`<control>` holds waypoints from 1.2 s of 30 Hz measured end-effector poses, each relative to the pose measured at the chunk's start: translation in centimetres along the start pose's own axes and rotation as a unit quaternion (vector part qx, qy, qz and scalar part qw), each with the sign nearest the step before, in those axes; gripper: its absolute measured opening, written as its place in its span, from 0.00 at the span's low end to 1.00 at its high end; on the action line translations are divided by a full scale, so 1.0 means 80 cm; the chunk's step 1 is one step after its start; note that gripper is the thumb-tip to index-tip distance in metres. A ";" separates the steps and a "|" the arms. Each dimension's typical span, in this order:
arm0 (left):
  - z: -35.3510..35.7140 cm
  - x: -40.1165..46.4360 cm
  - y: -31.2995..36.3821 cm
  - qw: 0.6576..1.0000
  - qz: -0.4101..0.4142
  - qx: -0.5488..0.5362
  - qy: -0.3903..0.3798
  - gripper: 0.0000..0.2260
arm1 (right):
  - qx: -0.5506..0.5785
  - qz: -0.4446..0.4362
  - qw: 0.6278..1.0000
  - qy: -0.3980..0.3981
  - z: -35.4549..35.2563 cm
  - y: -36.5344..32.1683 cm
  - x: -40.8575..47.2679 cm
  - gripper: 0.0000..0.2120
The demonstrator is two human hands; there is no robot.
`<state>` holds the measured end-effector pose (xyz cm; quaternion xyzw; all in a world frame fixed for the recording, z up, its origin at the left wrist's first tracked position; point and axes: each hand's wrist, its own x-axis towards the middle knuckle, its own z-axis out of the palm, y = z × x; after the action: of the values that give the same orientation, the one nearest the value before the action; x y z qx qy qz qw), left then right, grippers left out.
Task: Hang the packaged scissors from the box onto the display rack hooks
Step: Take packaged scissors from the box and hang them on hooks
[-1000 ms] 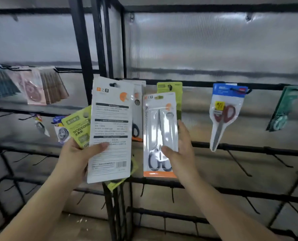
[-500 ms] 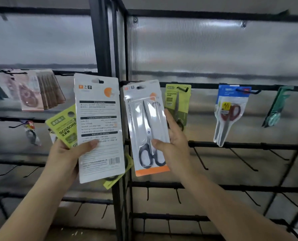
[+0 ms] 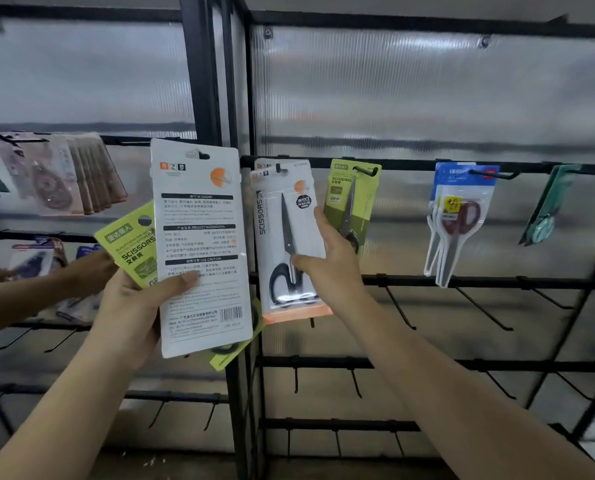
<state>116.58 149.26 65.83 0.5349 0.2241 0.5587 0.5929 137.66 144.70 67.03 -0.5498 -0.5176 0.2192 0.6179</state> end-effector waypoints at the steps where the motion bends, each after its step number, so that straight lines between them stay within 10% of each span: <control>1: -0.001 0.000 -0.001 1.000 -0.003 -0.001 0.003 0.16 | -0.011 0.005 1.000 0.001 -0.001 -0.002 0.006 0.37; 6: -0.004 -0.004 -0.012 0.999 -0.033 -0.009 0.002 0.16 | -0.078 0.049 0.996 -0.007 -0.013 0.007 0.027 0.35; 11: 0.001 -0.004 -0.031 0.996 -0.077 -0.022 -0.033 0.38 | -0.159 0.057 0.983 0.071 -0.023 0.024 0.007 0.18; 17: 0.046 -0.007 -0.051 0.990 -0.116 -0.046 -0.069 0.24 | -0.030 0.070 0.995 -0.063 -0.019 0.009 -0.027 0.12; 24: 0.064 -0.002 -0.070 0.992 -0.111 -0.046 -0.045 0.13 | 0.066 0.057 0.996 -0.015 -0.041 0.010 -0.036 0.09; 30: 0.062 -0.001 -0.074 0.997 -0.079 0.022 -0.008 0.07 | -0.059 -0.068 0.990 0.111 -0.037 0.009 -0.037 0.09; 36: 0.077 0.004 -0.068 0.998 -0.031 0.047 -0.030 0.07 | -0.166 -0.162 0.973 0.004 -0.001 0.023 -0.039 0.09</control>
<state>124.28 148.22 63.14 0.5714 0.2483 0.5129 0.5906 137.10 142.58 64.10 -0.5545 -0.6265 0.0248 0.5472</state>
